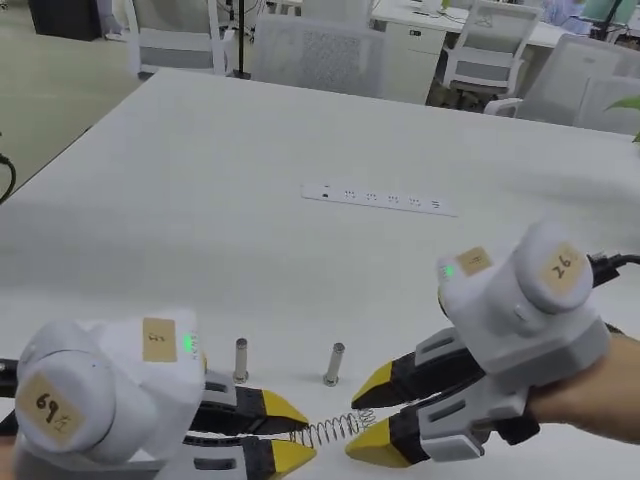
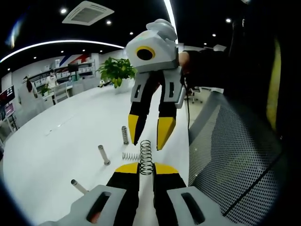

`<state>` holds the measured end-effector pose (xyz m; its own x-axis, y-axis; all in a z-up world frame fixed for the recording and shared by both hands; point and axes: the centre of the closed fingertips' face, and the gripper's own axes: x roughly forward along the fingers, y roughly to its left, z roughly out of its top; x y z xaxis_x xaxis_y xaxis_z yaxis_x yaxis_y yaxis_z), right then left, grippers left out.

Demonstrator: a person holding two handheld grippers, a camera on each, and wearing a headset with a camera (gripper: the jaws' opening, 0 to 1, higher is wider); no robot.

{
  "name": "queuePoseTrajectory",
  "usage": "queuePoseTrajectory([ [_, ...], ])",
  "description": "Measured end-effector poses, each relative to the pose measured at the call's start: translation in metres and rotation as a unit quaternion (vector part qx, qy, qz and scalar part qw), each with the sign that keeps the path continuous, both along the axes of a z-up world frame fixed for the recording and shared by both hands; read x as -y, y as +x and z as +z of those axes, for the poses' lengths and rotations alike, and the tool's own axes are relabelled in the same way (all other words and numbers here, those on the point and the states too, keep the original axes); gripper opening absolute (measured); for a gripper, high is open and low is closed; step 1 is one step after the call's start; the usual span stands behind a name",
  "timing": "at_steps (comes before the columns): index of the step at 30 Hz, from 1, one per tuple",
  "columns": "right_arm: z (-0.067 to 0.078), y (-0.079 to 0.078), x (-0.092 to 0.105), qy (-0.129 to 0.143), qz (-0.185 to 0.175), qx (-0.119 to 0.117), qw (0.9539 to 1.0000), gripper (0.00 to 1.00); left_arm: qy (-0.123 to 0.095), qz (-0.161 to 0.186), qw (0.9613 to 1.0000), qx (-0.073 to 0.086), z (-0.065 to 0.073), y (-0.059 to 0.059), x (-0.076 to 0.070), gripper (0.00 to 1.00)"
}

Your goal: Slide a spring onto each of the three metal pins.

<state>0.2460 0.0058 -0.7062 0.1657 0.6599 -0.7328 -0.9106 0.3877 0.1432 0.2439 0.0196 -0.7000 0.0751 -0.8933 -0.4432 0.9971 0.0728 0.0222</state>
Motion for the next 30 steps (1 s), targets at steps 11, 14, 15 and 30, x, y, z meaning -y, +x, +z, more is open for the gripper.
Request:
queuePoseTrajectory([
  [11, -0.005, -0.006, -0.004, -0.003, 0.012, -0.006, 0.9999, 0.15, -0.004, -0.006, 1.0, 0.003, 0.003, -0.002, 0.002, 0.02],
  [14, -0.005, -0.004, -0.003, -0.006, 0.015, 0.001, 0.9999, 0.11, -0.004, -0.007, 1.0, 0.003, 0.003, -0.003, 0.002, 0.02],
  [15, -0.004, -0.004, -0.003, -0.007, 0.015, 0.002, 0.9999, 0.1, -0.004, -0.007, 1.0, 0.004, 0.003, -0.003, 0.002, 0.02],
  [30, 0.008, -0.003, -0.009, -0.01, 0.022, 0.018, 0.9995, 0.1, 0.001, -0.005, 1.0, 0.007, 0.001, 0.0, 0.001, 0.02],
])
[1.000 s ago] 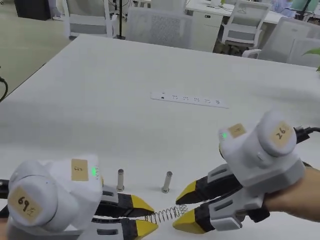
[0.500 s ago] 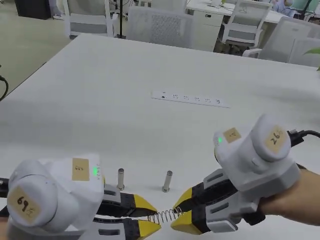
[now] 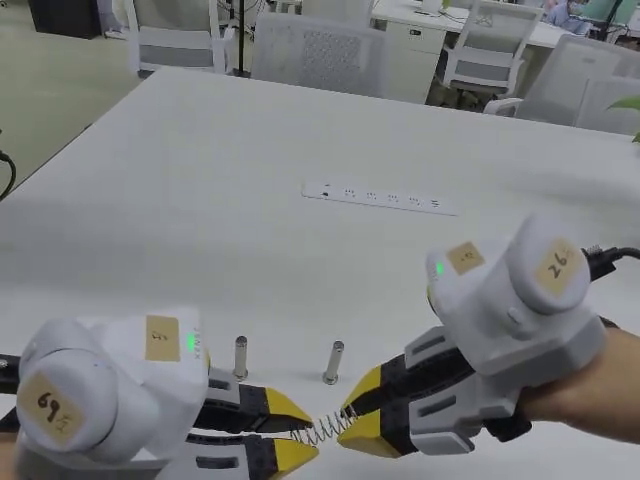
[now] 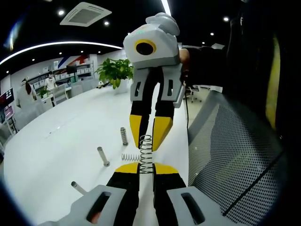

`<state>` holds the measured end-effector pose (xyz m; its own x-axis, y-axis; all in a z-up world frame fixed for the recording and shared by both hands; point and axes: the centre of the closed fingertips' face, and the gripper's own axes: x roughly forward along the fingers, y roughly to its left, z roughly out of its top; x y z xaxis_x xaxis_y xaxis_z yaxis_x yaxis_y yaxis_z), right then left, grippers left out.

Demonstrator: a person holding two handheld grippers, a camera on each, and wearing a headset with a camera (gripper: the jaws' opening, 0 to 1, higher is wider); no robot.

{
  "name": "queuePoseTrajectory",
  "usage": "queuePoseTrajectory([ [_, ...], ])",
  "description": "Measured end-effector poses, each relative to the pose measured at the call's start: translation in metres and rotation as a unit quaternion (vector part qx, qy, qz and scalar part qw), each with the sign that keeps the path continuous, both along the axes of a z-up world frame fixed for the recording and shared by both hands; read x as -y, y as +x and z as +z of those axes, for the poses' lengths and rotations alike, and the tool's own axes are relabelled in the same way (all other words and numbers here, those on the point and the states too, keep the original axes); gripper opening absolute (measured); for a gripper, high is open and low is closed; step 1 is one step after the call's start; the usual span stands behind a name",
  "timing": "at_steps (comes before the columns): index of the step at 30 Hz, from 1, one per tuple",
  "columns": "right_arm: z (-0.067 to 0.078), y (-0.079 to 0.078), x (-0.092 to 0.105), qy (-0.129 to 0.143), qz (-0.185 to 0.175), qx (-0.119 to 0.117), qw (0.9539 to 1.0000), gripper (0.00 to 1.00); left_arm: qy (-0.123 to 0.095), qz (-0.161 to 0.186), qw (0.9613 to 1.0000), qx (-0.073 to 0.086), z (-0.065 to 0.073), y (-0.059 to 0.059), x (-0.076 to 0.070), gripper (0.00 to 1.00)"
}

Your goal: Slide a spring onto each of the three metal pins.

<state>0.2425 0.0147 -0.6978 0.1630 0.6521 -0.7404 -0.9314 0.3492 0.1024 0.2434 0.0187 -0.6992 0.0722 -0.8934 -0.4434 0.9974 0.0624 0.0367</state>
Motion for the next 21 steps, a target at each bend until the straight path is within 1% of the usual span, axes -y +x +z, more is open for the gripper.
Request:
queuePoseTrajectory([
  [7, 0.007, -0.001, -0.004, -0.001, 0.01, 0.004, 0.9999, 0.09, 0.002, 0.0, 1.0, 0.001, -0.001, 0.0, 0.0, 0.02],
  [11, 0.012, -0.002, -0.009, 0.002, 0.015, 0.009, 0.9998, 0.09, 0.001, 0.0, 1.0, 0.001, 0.0, 0.001, -0.001, 0.02],
  [15, 0.016, -0.003, -0.014, -0.001, 0.025, 0.015, 0.9996, 0.09, 0.0, -0.002, 1.0, 0.002, 0.0, 0.0, 0.0, 0.02],
  [21, 0.018, -0.005, -0.02, -0.005, 0.038, 0.017, 0.9991, 0.09, -0.001, -0.004, 1.0, 0.003, 0.001, -0.001, 0.002, 0.02],
])
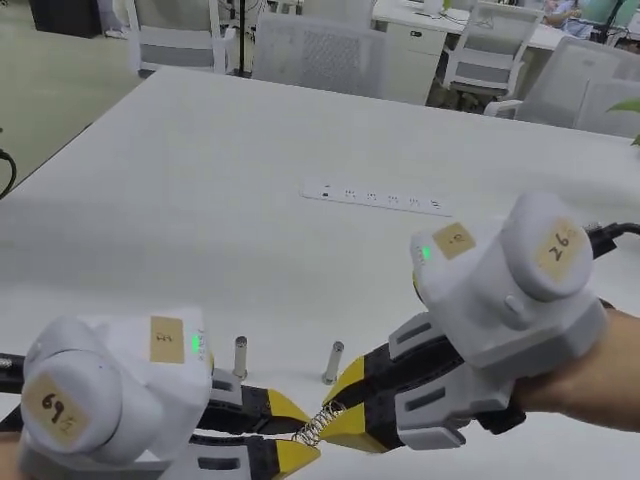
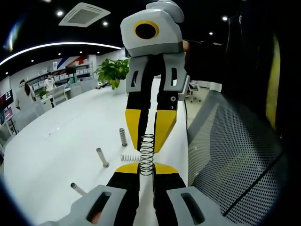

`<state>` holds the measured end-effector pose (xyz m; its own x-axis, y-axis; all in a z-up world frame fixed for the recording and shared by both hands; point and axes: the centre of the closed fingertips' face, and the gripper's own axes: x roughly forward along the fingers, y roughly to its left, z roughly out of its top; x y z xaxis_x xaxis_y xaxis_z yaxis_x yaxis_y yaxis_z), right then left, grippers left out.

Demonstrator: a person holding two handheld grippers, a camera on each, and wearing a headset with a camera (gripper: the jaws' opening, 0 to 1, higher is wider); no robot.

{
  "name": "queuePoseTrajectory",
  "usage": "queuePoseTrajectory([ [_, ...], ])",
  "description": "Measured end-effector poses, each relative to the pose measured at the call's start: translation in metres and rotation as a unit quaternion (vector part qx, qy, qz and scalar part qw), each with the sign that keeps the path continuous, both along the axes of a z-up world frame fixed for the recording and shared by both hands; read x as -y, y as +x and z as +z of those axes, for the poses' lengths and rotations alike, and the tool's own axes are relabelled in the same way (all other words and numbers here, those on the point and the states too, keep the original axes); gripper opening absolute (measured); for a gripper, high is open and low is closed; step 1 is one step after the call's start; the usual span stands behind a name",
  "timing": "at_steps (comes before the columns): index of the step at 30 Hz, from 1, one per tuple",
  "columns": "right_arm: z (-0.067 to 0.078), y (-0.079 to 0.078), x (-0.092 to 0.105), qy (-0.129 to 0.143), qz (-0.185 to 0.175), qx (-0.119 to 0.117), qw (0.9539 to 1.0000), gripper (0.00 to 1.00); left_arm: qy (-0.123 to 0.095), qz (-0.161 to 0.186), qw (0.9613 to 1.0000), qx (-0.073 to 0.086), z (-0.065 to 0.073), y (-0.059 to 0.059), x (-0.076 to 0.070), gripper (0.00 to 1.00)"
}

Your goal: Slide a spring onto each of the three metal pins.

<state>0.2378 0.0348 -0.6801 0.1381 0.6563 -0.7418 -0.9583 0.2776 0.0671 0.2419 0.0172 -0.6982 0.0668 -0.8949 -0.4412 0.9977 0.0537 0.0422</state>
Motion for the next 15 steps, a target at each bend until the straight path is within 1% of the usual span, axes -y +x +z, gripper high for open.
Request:
queuePoseTrajectory([
  [4, -0.0008, 0.0003, -0.0015, -0.003, 0.005, 0.0, 1.0, 0.09, -0.003, 0.001, 1.0, -0.001, 0.0015, -0.0002, -0.0003, 0.02],
  [15, -0.0056, -0.0007, -0.002, -0.011, 0.009, -0.007, 0.9999, 0.09, -0.01, 0.0, 0.9999, 0.003, 0.0044, -0.001, 0.0006, 0.02],
])
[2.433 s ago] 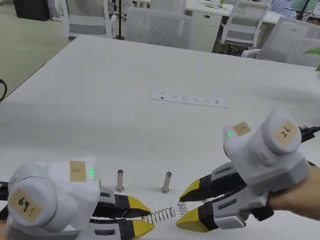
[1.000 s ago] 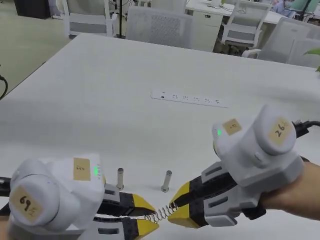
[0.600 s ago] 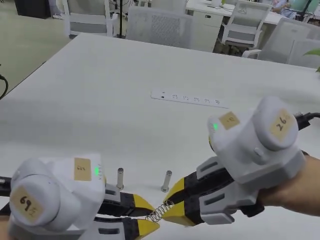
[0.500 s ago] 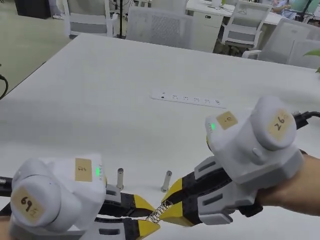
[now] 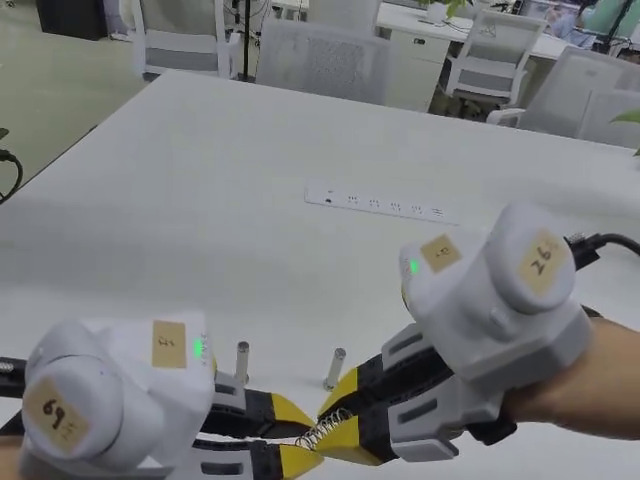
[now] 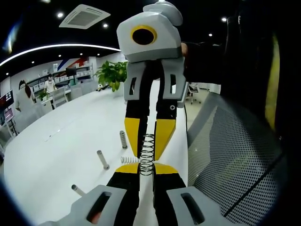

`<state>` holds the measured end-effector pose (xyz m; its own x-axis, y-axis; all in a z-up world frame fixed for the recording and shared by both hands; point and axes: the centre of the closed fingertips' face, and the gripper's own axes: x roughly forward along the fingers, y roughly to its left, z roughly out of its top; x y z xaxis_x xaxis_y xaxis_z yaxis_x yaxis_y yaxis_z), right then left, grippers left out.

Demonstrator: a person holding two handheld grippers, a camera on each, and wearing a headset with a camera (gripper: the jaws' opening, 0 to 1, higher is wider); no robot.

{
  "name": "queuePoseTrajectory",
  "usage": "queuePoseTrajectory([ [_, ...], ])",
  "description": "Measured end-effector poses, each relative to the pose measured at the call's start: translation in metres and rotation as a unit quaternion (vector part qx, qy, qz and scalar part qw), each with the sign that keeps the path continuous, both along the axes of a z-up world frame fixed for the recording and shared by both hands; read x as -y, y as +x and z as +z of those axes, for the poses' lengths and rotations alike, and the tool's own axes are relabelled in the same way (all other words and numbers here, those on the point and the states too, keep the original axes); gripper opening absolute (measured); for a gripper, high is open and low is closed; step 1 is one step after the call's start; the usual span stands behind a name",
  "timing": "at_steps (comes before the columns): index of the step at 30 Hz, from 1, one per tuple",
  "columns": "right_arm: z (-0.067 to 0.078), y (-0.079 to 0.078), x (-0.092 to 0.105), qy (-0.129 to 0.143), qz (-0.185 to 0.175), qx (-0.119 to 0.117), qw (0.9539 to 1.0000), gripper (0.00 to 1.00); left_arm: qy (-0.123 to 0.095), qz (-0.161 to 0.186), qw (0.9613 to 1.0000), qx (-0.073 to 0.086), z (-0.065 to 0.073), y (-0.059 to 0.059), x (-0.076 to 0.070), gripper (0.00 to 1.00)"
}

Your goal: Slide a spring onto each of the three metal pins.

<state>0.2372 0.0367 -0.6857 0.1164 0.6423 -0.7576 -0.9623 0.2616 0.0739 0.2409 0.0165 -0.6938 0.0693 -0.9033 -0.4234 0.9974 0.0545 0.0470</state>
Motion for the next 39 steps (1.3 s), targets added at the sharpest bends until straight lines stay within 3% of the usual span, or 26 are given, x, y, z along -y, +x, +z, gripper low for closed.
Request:
queuePoseTrajectory([
  [14, -0.0021, 0.0008, -0.0012, -0.01, 0.004, 0.0, 0.9999, 0.09, -0.004, 0.001, 1.0, 0.0, 0.0012, -0.0003, -0.0007, 0.02],
  [25, -0.0029, 0.0019, -0.0023, -0.017, 0.009, 0.0, 0.9998, 0.09, -0.002, 0.007, 0.9999, -0.014, -0.0011, 0.0016, -0.0018, 0.03],
  [39, -0.003, 0.0048, 0.0028, -0.021, 0.005, 0.002, 0.9998, 0.09, -0.004, 0.018, 0.9994, -0.029, -0.0021, 0.0038, -0.0035, 0.15],
])
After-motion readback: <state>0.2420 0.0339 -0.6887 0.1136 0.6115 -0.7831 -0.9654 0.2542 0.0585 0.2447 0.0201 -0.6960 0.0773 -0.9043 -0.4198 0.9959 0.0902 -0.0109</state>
